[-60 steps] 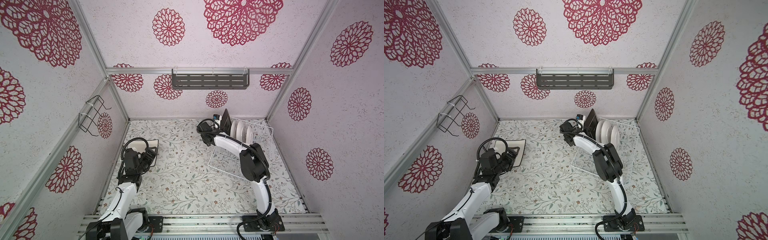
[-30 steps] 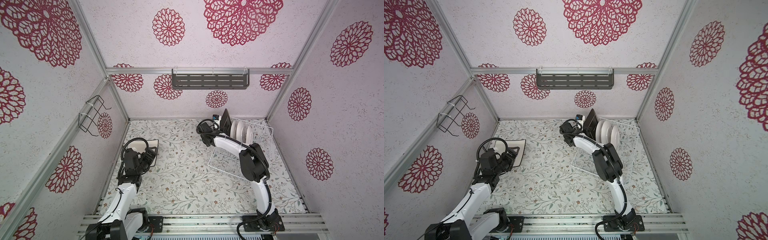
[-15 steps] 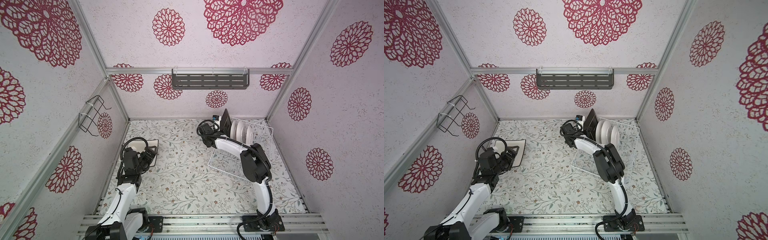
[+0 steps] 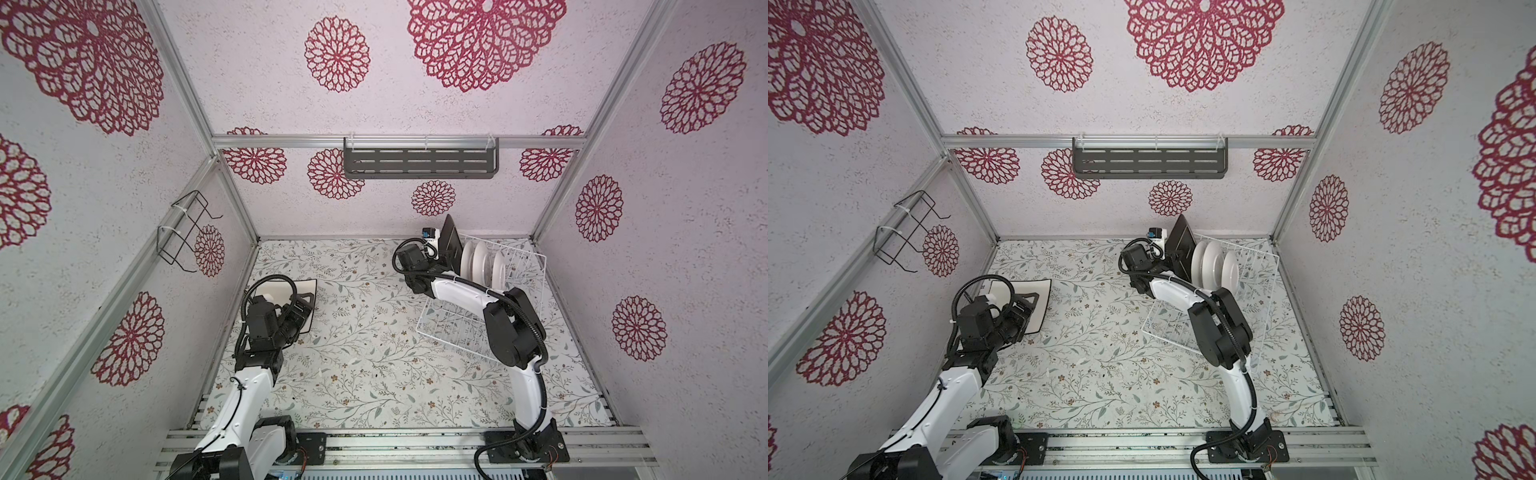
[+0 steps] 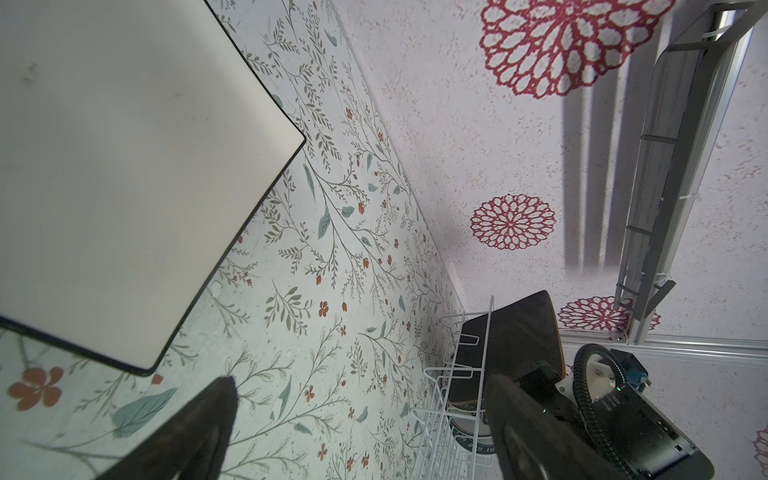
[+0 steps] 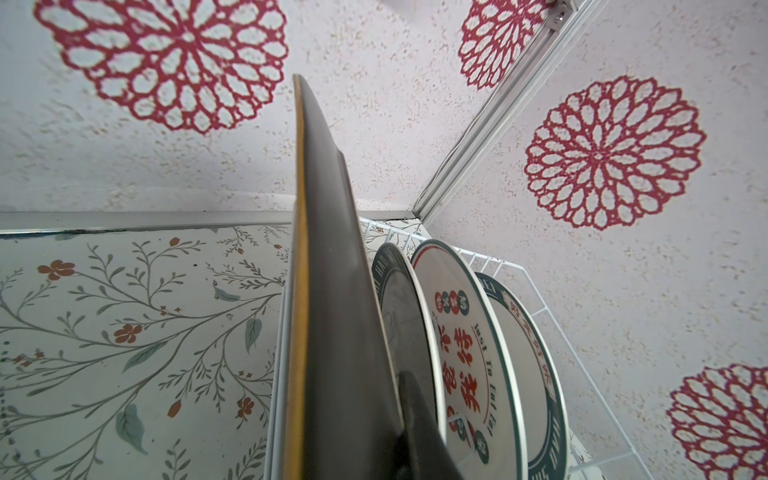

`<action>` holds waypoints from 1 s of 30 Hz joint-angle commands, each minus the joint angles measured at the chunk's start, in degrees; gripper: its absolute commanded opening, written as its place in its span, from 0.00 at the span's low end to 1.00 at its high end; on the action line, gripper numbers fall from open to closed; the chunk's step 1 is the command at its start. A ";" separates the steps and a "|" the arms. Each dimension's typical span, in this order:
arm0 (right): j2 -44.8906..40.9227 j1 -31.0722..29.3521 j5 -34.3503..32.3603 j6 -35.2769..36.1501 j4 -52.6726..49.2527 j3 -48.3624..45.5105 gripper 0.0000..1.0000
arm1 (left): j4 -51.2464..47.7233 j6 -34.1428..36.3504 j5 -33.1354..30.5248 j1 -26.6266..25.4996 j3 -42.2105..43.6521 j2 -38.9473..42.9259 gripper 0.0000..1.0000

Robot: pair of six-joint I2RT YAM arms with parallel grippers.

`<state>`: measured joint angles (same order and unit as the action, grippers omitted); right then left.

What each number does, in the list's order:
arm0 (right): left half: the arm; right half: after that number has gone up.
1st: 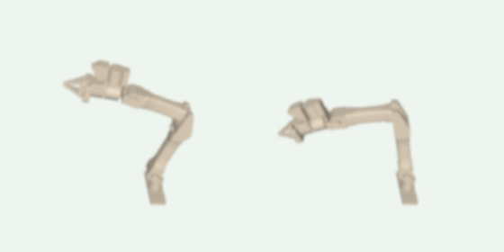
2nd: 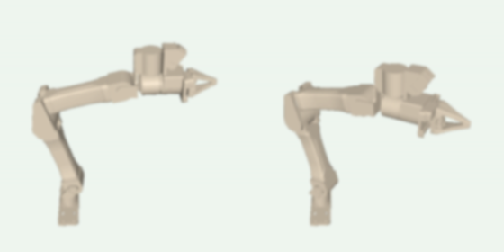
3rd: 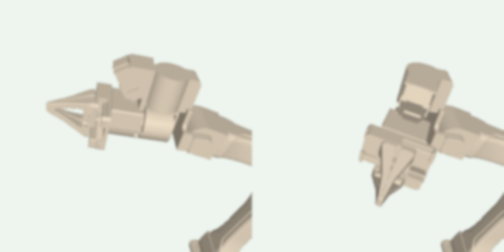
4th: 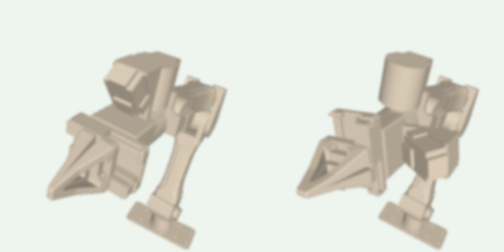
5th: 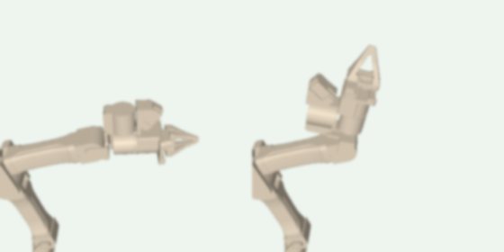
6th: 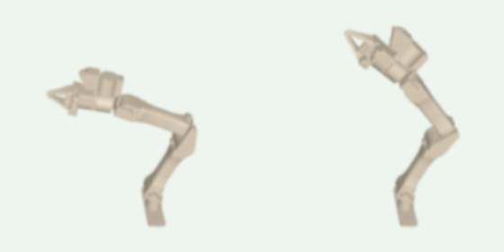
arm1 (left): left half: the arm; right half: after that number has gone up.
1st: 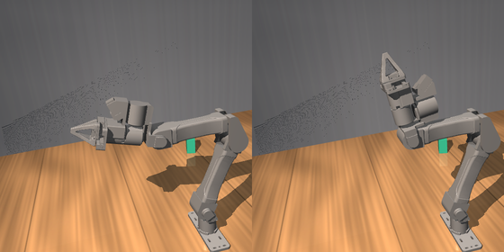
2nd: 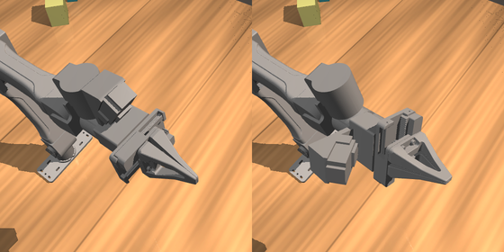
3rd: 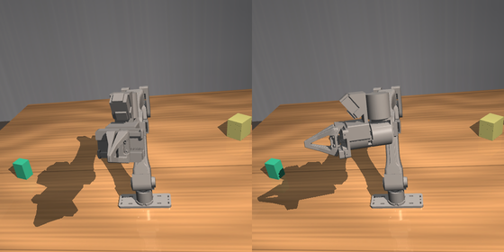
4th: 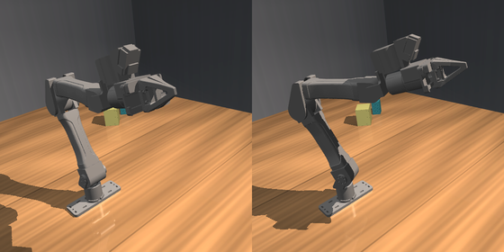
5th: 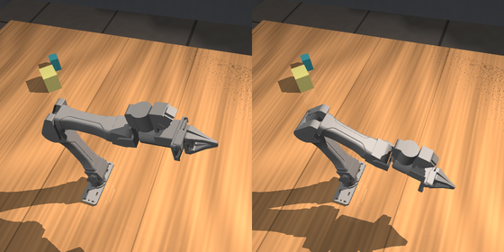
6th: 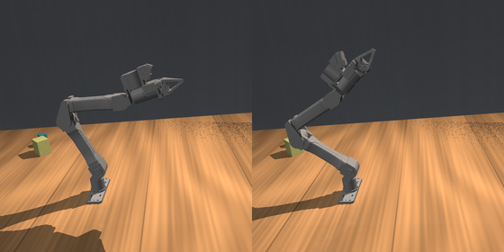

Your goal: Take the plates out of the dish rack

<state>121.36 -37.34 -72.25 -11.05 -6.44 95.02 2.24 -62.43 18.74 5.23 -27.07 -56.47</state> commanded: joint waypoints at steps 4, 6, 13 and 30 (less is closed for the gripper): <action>-8.11 -0.36 -6.40 2.81 6.42 1.61 0.00 | 0.08 0.22 -0.11 -0.58 -1.87 1.04 0.97; -8.50 -0.45 -6.42 3.21 7.09 1.35 0.00 | 0.04 0.25 -0.20 -0.62 -1.88 1.10 0.97; -9.32 -0.58 -6.60 4.97 9.27 0.94 0.00 | 0.04 0.21 -0.24 -0.66 -1.77 1.23 0.97; -10.57 -2.03 -8.34 18.15 22.89 -0.38 0.00 | -0.64 0.21 -0.37 -0.76 -2.24 1.84 0.97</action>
<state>118.45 -38.85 -73.67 3.68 6.74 92.97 1.74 -62.46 18.72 4.99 -27.68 -55.72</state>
